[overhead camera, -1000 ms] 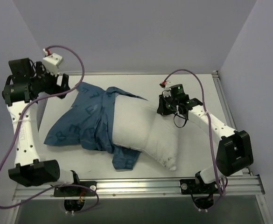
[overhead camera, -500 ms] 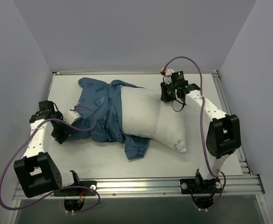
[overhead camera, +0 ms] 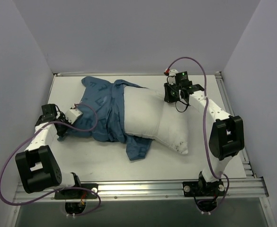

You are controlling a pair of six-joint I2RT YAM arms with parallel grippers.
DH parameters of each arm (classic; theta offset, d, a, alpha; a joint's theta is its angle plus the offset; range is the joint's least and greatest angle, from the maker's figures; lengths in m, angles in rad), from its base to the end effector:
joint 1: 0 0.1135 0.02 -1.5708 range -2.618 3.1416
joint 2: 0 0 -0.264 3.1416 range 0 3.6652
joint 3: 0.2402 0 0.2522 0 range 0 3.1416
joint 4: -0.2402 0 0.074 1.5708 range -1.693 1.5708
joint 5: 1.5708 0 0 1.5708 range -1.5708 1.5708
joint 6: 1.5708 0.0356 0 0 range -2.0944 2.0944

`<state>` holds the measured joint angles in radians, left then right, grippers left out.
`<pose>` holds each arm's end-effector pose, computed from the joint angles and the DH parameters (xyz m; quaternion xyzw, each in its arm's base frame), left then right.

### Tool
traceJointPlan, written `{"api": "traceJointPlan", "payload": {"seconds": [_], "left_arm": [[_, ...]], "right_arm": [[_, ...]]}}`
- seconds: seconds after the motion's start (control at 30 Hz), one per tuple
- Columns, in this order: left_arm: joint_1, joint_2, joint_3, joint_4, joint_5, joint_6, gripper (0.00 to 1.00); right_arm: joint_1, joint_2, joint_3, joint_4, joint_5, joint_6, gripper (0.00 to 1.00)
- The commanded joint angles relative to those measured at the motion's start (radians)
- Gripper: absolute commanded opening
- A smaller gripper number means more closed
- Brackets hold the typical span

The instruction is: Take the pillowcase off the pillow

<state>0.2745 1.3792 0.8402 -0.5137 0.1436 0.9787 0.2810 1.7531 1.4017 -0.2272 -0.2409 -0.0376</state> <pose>0.2563 0.0669 0.2035 0.3498 0.8987 0.0937 0.2476 0.3910 0.1217 0.2858 -0.1950 0.8529 0.1623 0.4562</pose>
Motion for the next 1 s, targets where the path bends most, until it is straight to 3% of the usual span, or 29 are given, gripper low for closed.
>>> {"api": "traceJointPlan", "payload": {"seconds": [0.0,0.3,0.43,0.57,0.7,0.83,0.97], "left_arm": [[0.052,0.004,0.049,0.054,0.027,-0.098,0.02],[0.334,-0.147,0.097,0.049,0.051,-0.063,0.02],[0.507,-0.106,0.166,0.081,0.040,-0.044,0.02],[0.613,-0.040,0.299,0.098,0.039,-0.086,0.02],[0.618,-0.052,0.355,0.024,0.108,-0.089,0.02],[0.579,-0.107,0.333,0.049,0.119,-0.107,0.02],[0.562,-0.121,0.336,0.098,0.076,-0.127,0.02]], "right_arm": [[-0.045,-0.018,0.000,0.015,0.063,0.004,0.00],[-0.109,0.022,-0.012,-0.017,0.186,0.027,0.00],[-0.154,0.014,0.000,-0.031,0.227,0.033,0.00],[-0.177,0.009,0.009,-0.041,0.268,0.030,0.00],[-0.177,0.003,0.032,-0.058,0.258,0.028,0.00],[-0.181,-0.023,0.048,-0.072,0.316,0.030,0.00],[-0.274,-0.055,0.065,-0.083,0.341,0.038,0.00]]}}
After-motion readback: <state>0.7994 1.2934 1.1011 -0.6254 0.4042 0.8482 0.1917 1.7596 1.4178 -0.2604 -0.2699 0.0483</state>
